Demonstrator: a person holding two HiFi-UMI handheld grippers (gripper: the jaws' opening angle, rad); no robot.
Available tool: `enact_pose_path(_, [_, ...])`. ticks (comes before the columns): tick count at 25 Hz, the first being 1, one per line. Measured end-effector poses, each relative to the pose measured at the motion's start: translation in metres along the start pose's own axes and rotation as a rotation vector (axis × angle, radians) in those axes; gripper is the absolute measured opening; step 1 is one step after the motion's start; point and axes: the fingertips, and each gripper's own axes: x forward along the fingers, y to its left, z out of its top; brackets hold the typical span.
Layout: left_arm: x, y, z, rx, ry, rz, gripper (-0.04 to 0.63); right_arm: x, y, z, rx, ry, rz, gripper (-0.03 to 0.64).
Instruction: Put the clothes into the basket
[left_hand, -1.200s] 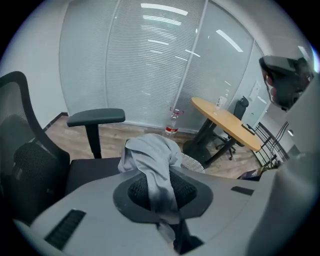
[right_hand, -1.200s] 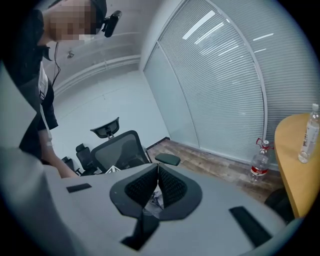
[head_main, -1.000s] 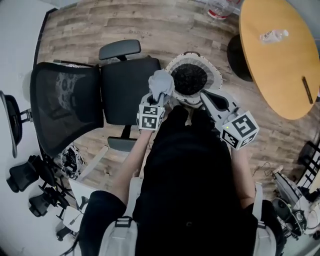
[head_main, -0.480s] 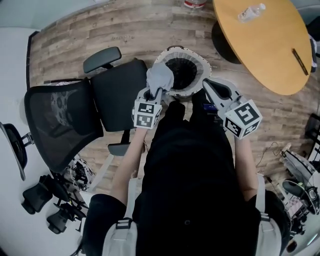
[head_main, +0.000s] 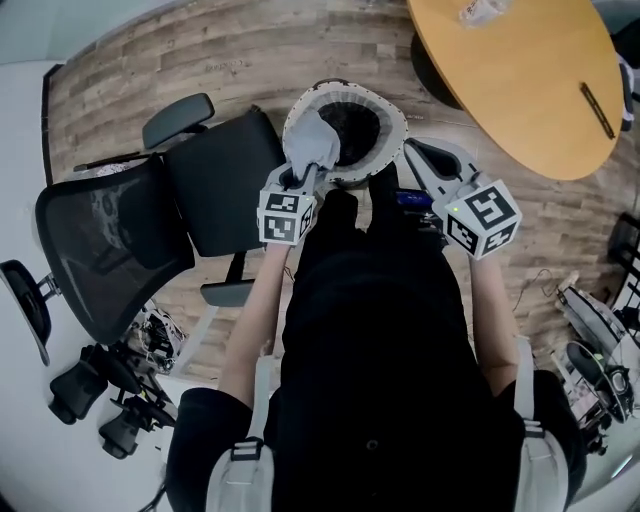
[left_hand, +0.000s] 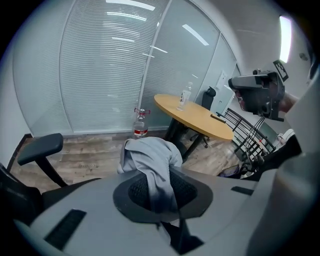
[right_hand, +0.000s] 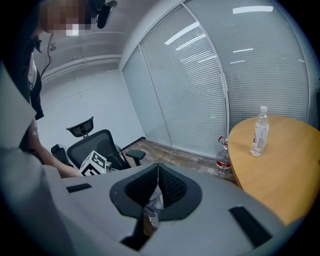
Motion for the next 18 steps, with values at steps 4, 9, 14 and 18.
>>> enact_pose_path(4, [0.021,-0.012,-0.001,-0.029,0.033,0.01,0.061,0.0,-0.017,-0.009,0.021,0.033,0.034,0.017])
enact_pose_path(9, [0.057,-0.019,-0.005,-0.073,0.068,0.029,0.06,0.001,-0.055,-0.02,0.063,0.067,0.062,0.017])
enact_pose_path(14, [0.087,-0.027,-0.021,-0.119,0.114,0.034,0.06,0.006,-0.076,-0.041,0.059,0.162,0.099,0.017])
enact_pose_path(18, [0.116,-0.022,-0.03,-0.16,0.144,0.048,0.06,0.02,-0.082,-0.056,0.05,0.22,0.162,0.017])
